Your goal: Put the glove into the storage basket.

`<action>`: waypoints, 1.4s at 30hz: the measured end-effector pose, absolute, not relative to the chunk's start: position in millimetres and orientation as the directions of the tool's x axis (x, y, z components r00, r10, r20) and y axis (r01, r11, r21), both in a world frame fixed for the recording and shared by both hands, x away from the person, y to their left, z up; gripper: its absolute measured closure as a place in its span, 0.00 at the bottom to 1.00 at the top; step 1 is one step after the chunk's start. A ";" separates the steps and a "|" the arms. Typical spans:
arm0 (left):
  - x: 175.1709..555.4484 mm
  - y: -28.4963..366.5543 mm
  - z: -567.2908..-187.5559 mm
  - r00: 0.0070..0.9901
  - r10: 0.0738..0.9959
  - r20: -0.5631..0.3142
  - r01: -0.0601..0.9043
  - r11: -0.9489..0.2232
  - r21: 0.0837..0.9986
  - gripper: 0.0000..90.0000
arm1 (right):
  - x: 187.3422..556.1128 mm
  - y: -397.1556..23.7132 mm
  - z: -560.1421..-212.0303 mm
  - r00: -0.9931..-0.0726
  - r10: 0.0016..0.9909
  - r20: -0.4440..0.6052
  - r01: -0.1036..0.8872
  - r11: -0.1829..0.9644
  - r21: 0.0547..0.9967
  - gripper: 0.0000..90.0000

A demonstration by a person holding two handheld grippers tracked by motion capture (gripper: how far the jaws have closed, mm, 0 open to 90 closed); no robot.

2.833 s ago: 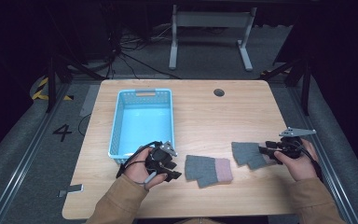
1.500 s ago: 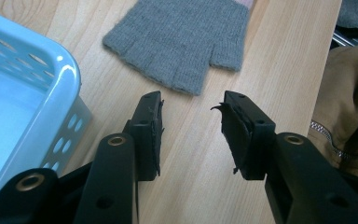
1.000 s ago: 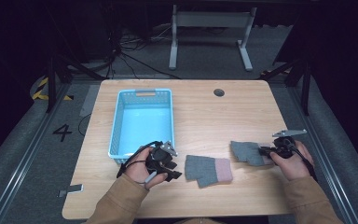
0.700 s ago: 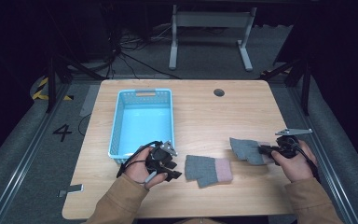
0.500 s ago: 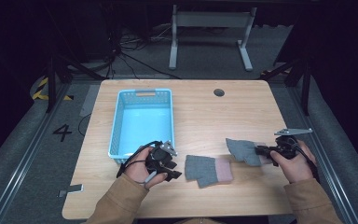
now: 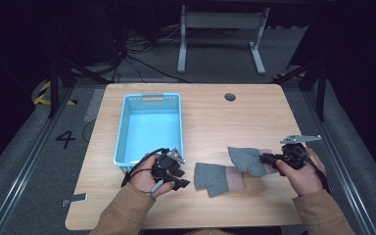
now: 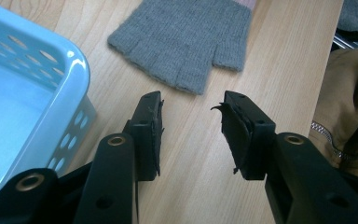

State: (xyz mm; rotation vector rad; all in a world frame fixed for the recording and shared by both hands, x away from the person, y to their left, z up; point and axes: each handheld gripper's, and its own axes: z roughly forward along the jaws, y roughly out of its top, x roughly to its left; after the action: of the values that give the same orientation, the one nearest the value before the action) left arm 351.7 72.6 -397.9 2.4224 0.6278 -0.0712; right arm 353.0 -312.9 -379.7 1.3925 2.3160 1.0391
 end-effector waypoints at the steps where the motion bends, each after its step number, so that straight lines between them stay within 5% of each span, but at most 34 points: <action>1: 351.2 73.1 -397.9 0.884 0.424 -0.198 0.457 -0.686 0.566 0.66 | 352.6 -310.3 -379.3 -0.520 0.842 0.142 0.667 0.296 0.684 0.92; 42: 342.0 75.9 -404.7 0.878 0.430 -0.209 0.470 -0.695 0.544 0.68 | 349.0 -224.6 -414.4 -0.671 0.737 0.074 0.581 0.462 0.670 0.91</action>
State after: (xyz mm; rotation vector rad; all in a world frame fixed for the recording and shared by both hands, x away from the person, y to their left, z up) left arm 342.0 75.9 -404.7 2.4373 0.6472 -0.0870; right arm 349.0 -224.6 -414.4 1.1410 2.4852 1.0061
